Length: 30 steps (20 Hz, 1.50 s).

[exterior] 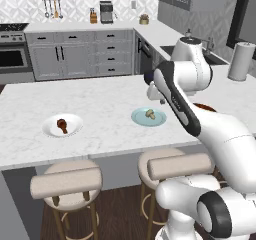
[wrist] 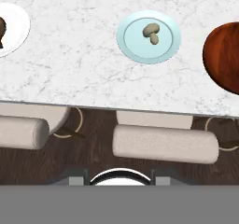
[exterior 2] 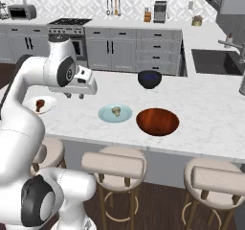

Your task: Pick the chicken drumstick and mushroom from their plates and place them in the bowl. Then put the bowl in the fridge.

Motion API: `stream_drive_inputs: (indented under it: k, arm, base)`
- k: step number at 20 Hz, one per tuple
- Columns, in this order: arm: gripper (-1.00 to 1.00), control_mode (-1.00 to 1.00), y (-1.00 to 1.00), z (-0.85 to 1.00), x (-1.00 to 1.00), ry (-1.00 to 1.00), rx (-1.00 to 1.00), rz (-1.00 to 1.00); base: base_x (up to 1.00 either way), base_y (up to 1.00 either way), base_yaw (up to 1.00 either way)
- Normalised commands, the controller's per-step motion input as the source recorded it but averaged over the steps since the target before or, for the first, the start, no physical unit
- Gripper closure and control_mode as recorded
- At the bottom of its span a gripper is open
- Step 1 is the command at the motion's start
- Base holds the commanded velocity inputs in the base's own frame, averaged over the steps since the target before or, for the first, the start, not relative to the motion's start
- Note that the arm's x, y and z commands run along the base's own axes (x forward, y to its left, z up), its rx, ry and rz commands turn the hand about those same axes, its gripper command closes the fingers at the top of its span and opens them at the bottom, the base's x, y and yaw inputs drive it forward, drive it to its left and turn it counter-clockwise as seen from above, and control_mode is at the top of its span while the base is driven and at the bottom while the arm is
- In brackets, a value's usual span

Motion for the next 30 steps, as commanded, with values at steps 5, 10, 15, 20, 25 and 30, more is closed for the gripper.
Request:
stream_drive_inputs:
  k: [5, 10, 15, 20, 25, 30]
  arm:
    - [-1.0, -1.0, -0.39, -0.24, 0.48, 0.19, 0.01, 0.0]
    - [-1.0, -1.0, -0.66, -0.44, 0.87, 0.25, 0.0, 0.0]
    - [-1.0, -1.0, -0.29, -0.46, 0.76, 0.16, 0.0, 0.0]
    - [-1.0, -1.0, 0.03, -0.54, 0.49, 0.0, -0.01, -0.02]
    - [-1.0, -1.0, 0.13, -0.55, 0.33, 0.0, 0.0, -0.03]
    - [-1.0, -1.0, 0.15, -0.42, 0.4, 0.0, 0.0, 0.0]
  base:
    - [0.0, 0.0, 0.0]
    - [0.0, 0.0, 0.0]
    - [0.0, 0.0, 0.0]
    - [0.0, 0.0, 0.0]
    - [0.0, 0.0, 0.0]
    - [0.0, 0.0, 0.0]
